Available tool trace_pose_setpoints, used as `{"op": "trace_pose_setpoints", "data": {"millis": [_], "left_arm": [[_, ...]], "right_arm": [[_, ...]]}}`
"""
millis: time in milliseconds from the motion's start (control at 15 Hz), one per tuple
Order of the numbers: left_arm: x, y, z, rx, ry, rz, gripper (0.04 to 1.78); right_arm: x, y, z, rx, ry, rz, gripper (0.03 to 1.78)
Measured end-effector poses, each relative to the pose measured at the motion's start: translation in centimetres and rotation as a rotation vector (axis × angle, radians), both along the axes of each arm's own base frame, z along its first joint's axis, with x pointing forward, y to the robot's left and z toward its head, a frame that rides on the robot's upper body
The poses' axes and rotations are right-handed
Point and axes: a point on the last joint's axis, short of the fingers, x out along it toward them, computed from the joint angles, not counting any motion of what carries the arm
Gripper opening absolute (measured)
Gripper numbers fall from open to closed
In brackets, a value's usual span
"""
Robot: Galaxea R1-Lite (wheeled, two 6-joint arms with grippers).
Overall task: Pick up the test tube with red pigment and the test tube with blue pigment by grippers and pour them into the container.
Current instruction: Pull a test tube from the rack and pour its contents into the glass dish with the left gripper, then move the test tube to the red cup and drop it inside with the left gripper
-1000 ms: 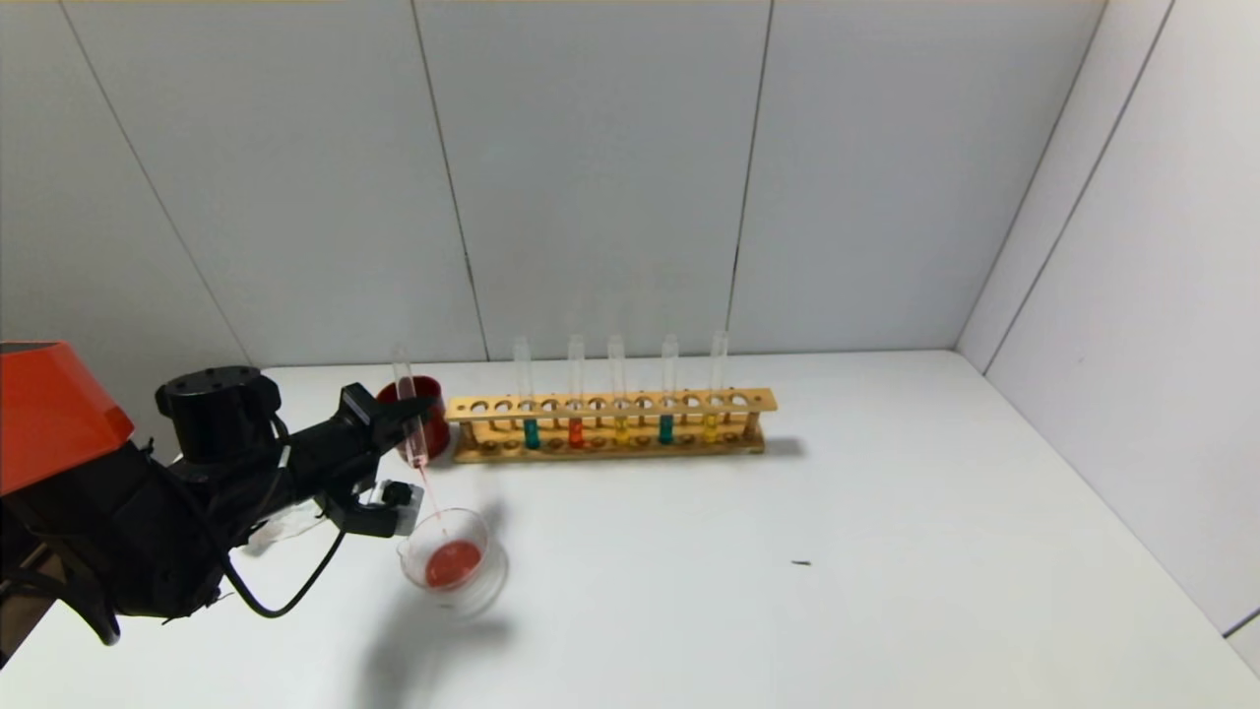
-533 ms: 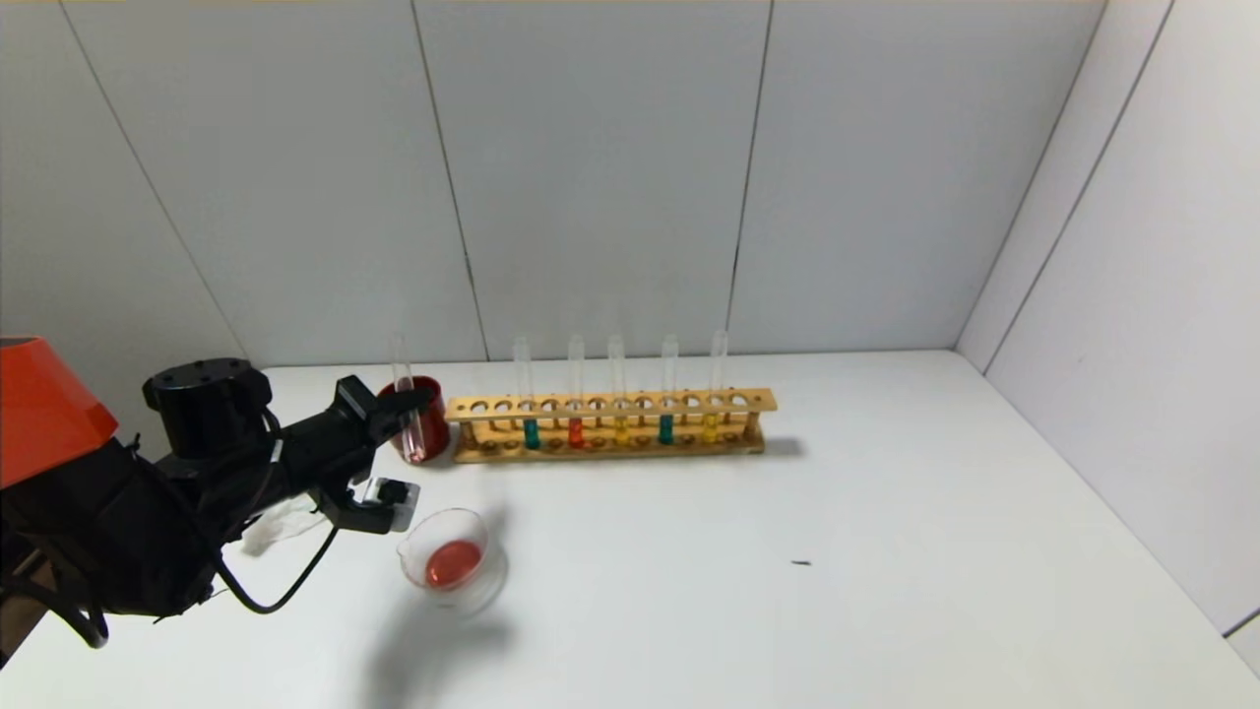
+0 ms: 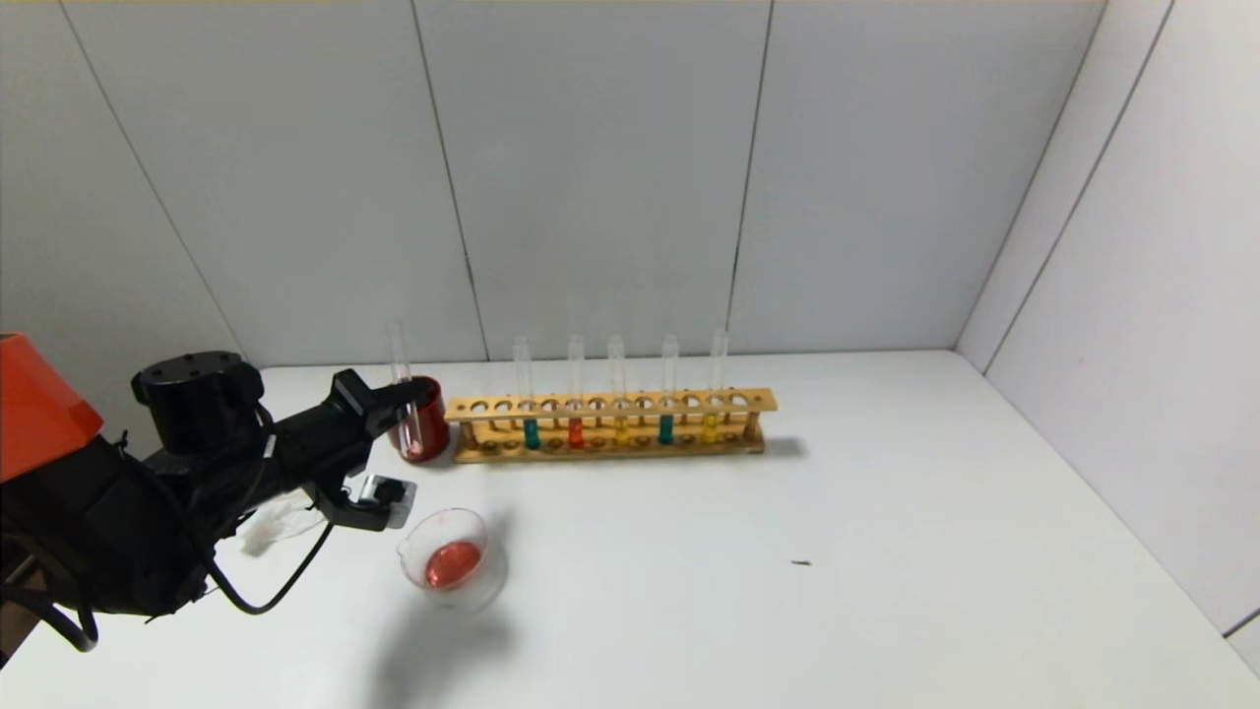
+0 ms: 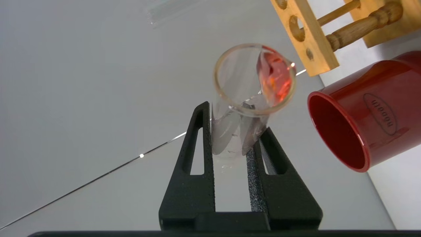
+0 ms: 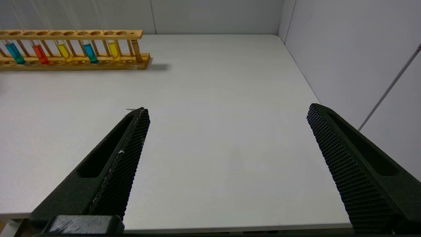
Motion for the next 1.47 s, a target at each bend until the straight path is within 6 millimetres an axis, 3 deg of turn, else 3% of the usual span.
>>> {"op": "trace_pose_setpoints", "data": {"millis": [1000, 1200, 1467], "left_arm": [[-0.5, 0.0, 0.8, -0.009, -0.037, 0.009, 0.32], [-1.3, 0.1, 1.3, -0.157, 0.038, 0.090, 0.32], [-2.7, 0.0, 3.5, -0.488, 0.136, 0.390, 0.32]], "right_arm": [[0.0, 0.0, 0.0, 0.000, 0.000, 0.000, 1.75], [0.0, 0.0, 0.0, 0.000, 0.000, 0.000, 1.75], [0.0, 0.0, 0.0, 0.000, 0.000, 0.000, 1.75]]}}
